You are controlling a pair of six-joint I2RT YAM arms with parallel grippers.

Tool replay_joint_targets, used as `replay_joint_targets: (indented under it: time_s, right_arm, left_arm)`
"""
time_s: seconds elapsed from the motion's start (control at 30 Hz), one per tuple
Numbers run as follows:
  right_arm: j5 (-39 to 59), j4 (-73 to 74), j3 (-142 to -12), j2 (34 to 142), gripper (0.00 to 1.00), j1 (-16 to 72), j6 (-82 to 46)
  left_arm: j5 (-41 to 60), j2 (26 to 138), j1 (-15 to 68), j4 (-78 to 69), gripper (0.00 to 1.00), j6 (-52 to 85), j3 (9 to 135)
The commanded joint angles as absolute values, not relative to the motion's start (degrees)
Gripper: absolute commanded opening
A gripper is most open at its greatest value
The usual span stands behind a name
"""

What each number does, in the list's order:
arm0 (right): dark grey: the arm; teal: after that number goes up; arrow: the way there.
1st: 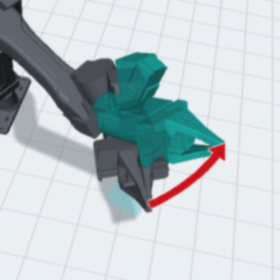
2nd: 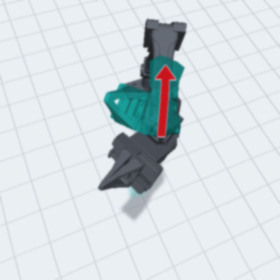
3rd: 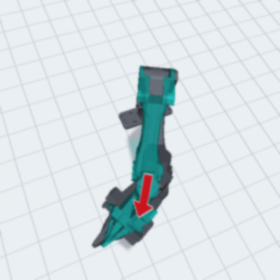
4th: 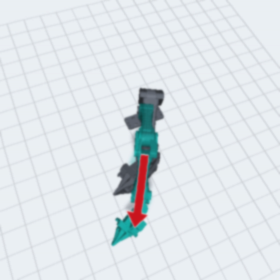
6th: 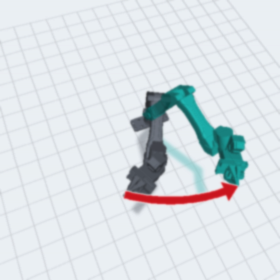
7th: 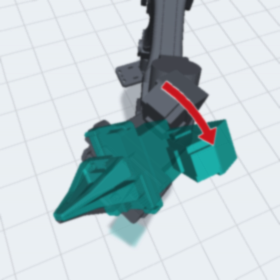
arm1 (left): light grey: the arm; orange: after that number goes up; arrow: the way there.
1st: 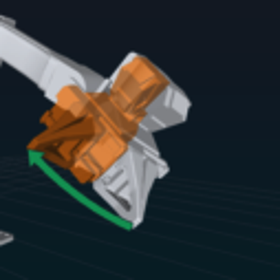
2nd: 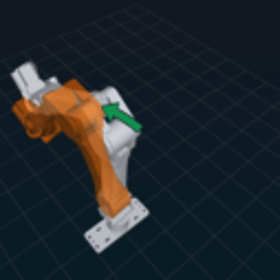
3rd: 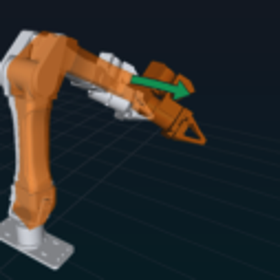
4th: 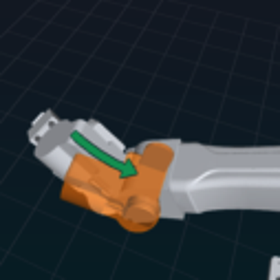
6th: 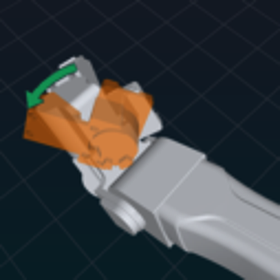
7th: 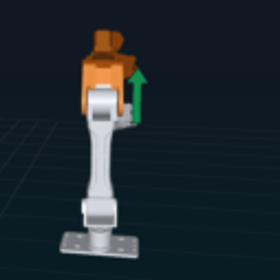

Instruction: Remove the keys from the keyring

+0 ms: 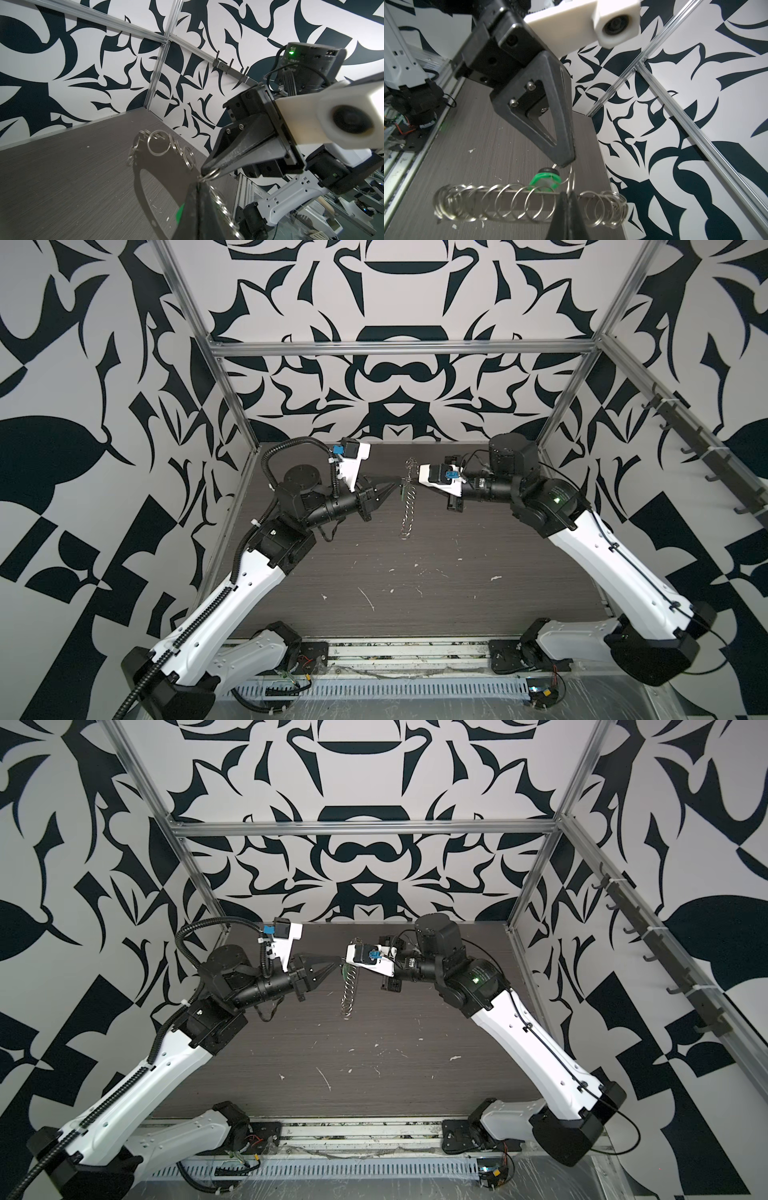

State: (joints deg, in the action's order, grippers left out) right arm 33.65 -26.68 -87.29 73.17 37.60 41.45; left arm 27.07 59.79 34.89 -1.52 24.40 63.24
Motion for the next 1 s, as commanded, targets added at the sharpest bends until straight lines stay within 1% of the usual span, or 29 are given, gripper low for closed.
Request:
replay_joint_targets:
  time_s: [0.0, 0.07, 0.2, 0.27, 0.37, 0.47, 0.6, 0.7, 0.83, 0.97]
  right_arm:
    - [41.9, -17.7, -86.3, 69.8, 0.00, 37.0, 36.9]
    - [42.6, -15.9, -85.2, 69.5, 0.00, 36.6, 35.8]
    - [41.2, -18.7, -86.6, 70.3, 0.00, 36.2, 37.5]
    - [40.2, -20.6, -87.6, 70.9, 0.00, 36.2, 39.1]
    - [39.6, -21.5, -88.1, 71.3, 0.00, 36.1, 39.8]
    - [39.1, -21.7, -88.1, 71.4, 0.00, 36.1, 40.1]
    - [39.1, -22.1, -88.4, 71.6, 0.00, 36.1, 40.3]
    - [39.1, -22.1, -88.7, 71.9, 0.00, 36.0, 40.1]
    - [38.7, -23.3, -90.1, 72.6, 0.00, 36.1, 39.9]
    - [38.6, -23.8, -90.7, 73.0, 0.00, 36.1, 39.8]
  left_arm:
    - [24.9, 59.8, 33.5, 1.4, 0.00, 24.4, 65.4]
    - [26.6, 60.5, 33.5, 1.4, 0.00, 24.6, 66.2]
    - [29.8, 61.0, 33.4, 0.7, 0.00, 25.1, 66.3]
    - [31.2, 60.6, 33.1, -0.8, 0.09, 25.8, 65.7]
    - [32.0, 60.1, 32.7, -4.0, 0.18, 27.4, 64.4]
    - [34.1, 60.1, 32.1, -6.3, 0.22, 29.1, 63.7]
    - [37.1, 61.0, 32.0, -7.6, 0.23, 30.3, 64.1]
    - [39.0, 61.8, 32.1, -8.5, 0.27, 30.3, 64.3]
    - [38.3, 61.1, 32.2, -8.8, 0.33, 25.8, 63.5]
    - [34.8, 58.5, 32.4, -11.7, 0.36, 21.9, 60.2]
